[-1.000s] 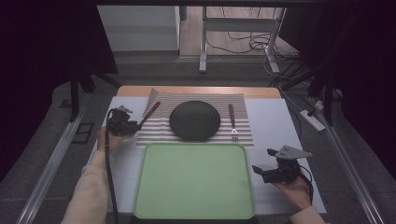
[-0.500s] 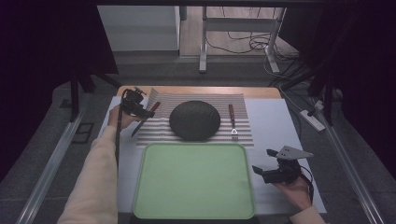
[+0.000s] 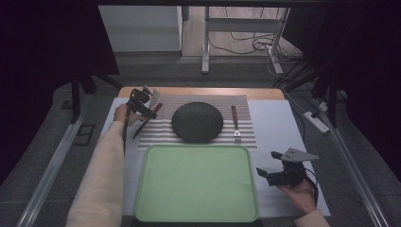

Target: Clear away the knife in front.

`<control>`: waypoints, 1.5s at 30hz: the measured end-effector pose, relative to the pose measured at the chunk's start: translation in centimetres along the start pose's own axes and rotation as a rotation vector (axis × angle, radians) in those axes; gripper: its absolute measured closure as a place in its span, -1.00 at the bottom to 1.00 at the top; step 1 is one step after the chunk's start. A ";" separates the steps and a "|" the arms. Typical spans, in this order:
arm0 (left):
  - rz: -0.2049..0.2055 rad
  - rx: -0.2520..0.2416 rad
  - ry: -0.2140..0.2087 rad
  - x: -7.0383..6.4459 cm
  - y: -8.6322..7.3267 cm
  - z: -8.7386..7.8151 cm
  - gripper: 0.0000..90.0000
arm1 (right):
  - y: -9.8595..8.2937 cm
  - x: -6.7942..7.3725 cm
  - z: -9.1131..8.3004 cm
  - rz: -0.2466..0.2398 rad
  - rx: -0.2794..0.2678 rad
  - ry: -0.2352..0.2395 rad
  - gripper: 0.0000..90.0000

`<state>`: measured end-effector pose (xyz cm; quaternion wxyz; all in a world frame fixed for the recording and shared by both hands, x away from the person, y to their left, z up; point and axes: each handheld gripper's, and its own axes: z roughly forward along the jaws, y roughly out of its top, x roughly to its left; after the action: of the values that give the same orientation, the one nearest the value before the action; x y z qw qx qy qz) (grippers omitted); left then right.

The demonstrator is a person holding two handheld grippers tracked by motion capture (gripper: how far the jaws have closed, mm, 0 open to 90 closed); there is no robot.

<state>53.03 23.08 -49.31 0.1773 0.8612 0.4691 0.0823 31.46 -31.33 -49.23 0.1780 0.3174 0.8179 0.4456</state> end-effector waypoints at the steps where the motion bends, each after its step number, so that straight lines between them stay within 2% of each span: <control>1: -0.001 0.002 -0.005 0.1 0.0 0.2 -0.21 | 0.0 0.0 0.0 0.001 0.001 0.000 -0.79; 5: 0.000 0.031 -0.005 0.2 0.1 0.9 -0.13 | 0.0 0.0 0.1 0.002 0.003 -0.001 -0.79; 8: -0.013 0.037 -0.003 0.5 0.0 1.2 -0.09 | 0.0 0.0 0.0 0.002 0.005 -0.005 -0.79; 16: -0.013 0.066 -0.010 0.8 -0.2 1.7 0.04 | -0.1 -0.1 0.0 0.003 0.008 -0.007 -0.79; 20: -0.011 0.066 -0.027 0.9 -0.2 1.9 0.18 | -0.1 -0.1 0.1 0.005 0.009 -0.007 -0.79; 22: -0.011 0.062 -0.023 0.9 -0.1 1.9 0.35 | -0.1 -0.1 0.1 0.003 0.012 -0.009 -0.79; 24: -0.008 0.063 -0.029 0.9 -0.1 2.0 0.43 | -0.1 -0.1 0.1 0.003 0.014 -0.009 -0.79; 26: 0.004 0.071 -0.032 0.8 0.1 2.0 0.48 | -0.1 -0.1 0.1 0.002 0.016 -0.010 -0.79; 27: 0.015 0.078 -0.036 0.7 0.2 2.0 0.58 | -0.1 -0.1 0.1 0.002 0.016 -0.010 -0.79; 32: 0.005 0.096 -0.040 0.7 0.4 2.0 0.60 | -0.1 -0.1 0.2 0.004 0.018 -0.012 -0.79; 37: 0.006 0.102 -0.055 0.9 0.5 2.0 0.62 | -0.1 -0.1 0.2 0.003 0.021 -0.015 -0.79; 45: 0.007 0.102 -0.053 0.9 0.5 2.0 0.62 | -0.1 -0.2 0.2 0.004 0.026 -0.015 -0.79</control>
<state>54.55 23.11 -50.99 0.1453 0.8727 0.4647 0.0359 31.67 -31.34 -49.47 0.1792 0.3247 0.8215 0.4331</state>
